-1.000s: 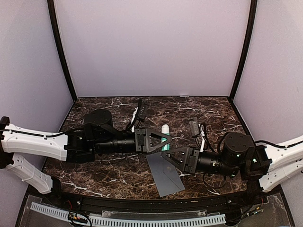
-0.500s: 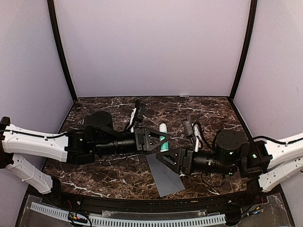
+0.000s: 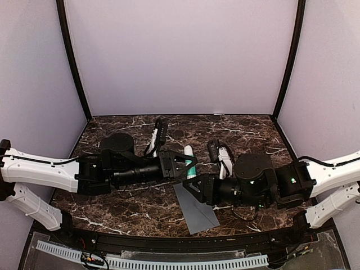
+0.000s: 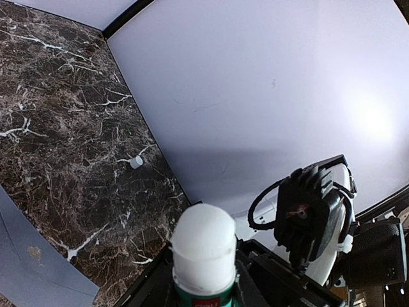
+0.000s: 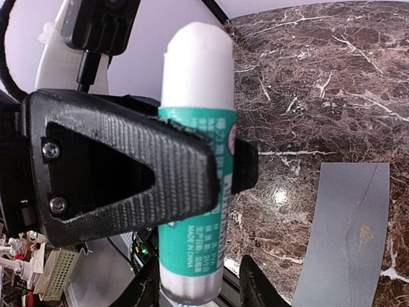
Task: Place the letter into the envelope and seal it
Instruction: Screw the solid glue.
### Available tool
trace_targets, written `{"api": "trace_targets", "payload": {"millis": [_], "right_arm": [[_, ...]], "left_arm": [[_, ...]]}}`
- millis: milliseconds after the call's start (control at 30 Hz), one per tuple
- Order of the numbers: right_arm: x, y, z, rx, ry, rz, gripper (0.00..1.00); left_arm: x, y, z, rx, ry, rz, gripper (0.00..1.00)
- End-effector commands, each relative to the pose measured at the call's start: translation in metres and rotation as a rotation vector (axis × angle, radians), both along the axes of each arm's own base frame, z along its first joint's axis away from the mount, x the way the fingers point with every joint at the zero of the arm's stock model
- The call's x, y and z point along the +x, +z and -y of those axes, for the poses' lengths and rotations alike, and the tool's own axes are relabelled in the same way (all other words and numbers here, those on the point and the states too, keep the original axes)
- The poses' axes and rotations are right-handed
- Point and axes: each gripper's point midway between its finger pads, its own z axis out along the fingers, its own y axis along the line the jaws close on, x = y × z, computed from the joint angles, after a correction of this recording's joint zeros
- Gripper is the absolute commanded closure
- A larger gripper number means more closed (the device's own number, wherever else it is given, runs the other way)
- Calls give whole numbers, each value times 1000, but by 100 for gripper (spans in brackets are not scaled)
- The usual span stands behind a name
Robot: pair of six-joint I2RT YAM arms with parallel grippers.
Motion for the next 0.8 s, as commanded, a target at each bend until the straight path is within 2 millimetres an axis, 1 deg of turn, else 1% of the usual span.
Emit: {"api": "trace_targets", "payload": {"millis": [0,133,200,267,300,367,467,567,667,767], "right_arm": [[6,15,9,68,-46,3,61],[0,25,1,98,16,28,58],[-2,25,-2,94,28,28,58],[-1,23,-3,87,27,25,64],[-1,22,-3,85,24,22,70],[0,23,-3,93,24,17,77],[0,24,0,116,22,9,82],[1,32,1,181,28,4,86],[-3,36,3,251,68,-12,89],[-6,43,5,326,112,-28,89]], "left_arm": [[-3,6,-7,-19,4,3,100],[-5,7,-5,-26,-10,2,100],[-5,6,-4,-27,-12,1,100],[-5,6,-3,-36,-11,0,100],[-7,7,-3,-40,-26,-1,100],[-9,6,-2,-45,-38,-5,100],[-11,7,-2,-48,-47,-6,100],[-15,9,-2,-57,-71,4,100],[-21,13,-3,-75,-101,27,100],[-32,23,-4,-110,-163,73,100]]}}
